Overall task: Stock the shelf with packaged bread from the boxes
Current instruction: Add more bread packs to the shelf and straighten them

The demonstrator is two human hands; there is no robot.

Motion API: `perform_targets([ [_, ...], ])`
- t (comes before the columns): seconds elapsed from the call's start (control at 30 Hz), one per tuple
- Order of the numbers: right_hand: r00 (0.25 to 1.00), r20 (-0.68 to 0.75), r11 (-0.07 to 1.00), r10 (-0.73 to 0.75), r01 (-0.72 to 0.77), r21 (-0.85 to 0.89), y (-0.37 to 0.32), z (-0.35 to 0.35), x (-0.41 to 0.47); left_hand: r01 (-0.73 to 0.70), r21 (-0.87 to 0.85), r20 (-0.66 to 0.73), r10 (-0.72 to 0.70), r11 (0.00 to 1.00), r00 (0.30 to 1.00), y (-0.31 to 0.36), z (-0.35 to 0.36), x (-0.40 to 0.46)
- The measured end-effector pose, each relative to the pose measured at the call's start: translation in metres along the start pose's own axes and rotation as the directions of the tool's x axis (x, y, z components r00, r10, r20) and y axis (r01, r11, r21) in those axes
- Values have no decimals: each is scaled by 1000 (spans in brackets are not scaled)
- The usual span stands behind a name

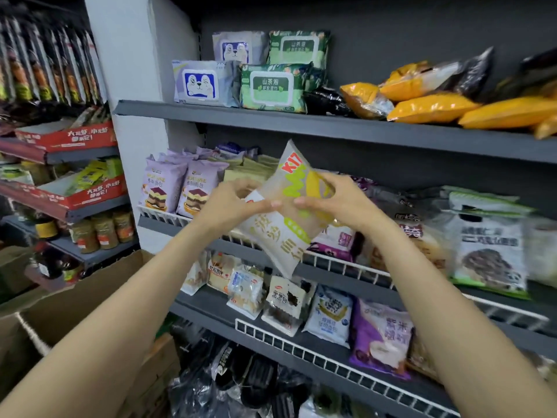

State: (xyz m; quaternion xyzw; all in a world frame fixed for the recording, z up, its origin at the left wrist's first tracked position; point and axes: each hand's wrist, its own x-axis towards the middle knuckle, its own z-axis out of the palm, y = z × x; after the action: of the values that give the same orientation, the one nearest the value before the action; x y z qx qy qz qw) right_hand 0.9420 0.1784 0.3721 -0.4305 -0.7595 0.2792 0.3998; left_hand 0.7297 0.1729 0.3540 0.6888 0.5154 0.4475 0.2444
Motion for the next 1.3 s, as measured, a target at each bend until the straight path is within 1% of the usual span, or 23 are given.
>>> perform_targets([
  [0.07,984,-174,1000,28,-27,10,2,-17,-32,-30,-186,-105,10,982,994,23,25,-14],
  [0.1,960,-275,999,52,-49,18,6,-27,-49,-54,-282,-180,3,958,984,33,40,-21],
  [0.13,923,-376,997,78,-67,44,10,-39,-67,-72,-365,-246,-21,928,969,42,57,-28],
  [0.17,874,-470,992,121,-90,89,15,-51,-85,-79,-463,-270,-56,883,961,52,74,-33],
  [0.2,823,-540,983,175,-112,147,19,-64,-104,-60,-527,-237,-78,848,968,62,92,-39],
  [0.23,777,-590,974,218,-131,187,24,-78,-122,-28,-541,-162,-71,841,984,73,113,-44],
  [0.3,722,-638,961,268,-157,227,29,-106,-159,-1,-440,28,15,898,999,101,156,-58],
  [0.37,692,-663,957,285,-163,241,39,-133,-191,-42,-385,158,110,922,981,134,196,-71],
  [0.43,662,-693,957,287,-169,235,49,-161,-217,-93,-348,195,169,933,966,165,230,-80],
  [0.5,646,-701,954,301,-197,227,66,-191,-237,-125,-292,226,195,948,955,190,263,-79],
  [0.57,666,-669,943,332,-222,247,87,-221,-252,-133,-244,260,197,961,945,210,297,-73],
  [0.63,727,-606,947,322,-242,213,110,-248,-264,-116,-211,287,175,970,942,225,332,-66],
  [0.7,772,-571,958,280,-267,108,135,-274,-272,-84,-164,297,130,983,946,235,367,-59],
  [0.77,786,-568,952,243,-305,-15,158,-296,-272,-56,-111,298,87,992,951,242,400,-50],
  [0.9,811,-531,909,248,-384,-161,203,-326,-267,23,121,298,-59,992,953,249,454,-32],
  [0.97,833,-469,867,292,-438,-238,227,-333,-263,65,199,267,-118,978,956,246,471,-28],
  [1.03,834,-420,806,358,-503,-312,243,-333,-262,67,315,265,-156,947,952,240,482,-31],
  [1.07,821,-426,778,381,-533,-332,251,-332,-263,67,350,258,-165,934,952,237,486,-33],
  [1.1,822,-442,740,360,-540,-401,254,-331,-264,75,368,244,-174,927,954,234,489,-34],
  [1.13,849,-442,667,289,-510,-543,252,-330,-266,67,383,239,-169,921,956,233,489,-34],
  [1.2,932,-353,508,82,-344,-789,251,-330,-268,43,382,240,-144,923,960,236,488,-36],
  [1.23,950,-309,478,33,-287,-830,247,-330,-267,23,376,241,-122,927,963,239,487,-36],
  [1.3,965,-261,479,12,-235,-846,242,-327,-263,-11,387,244,-91,922,966,243,484,-37],
])
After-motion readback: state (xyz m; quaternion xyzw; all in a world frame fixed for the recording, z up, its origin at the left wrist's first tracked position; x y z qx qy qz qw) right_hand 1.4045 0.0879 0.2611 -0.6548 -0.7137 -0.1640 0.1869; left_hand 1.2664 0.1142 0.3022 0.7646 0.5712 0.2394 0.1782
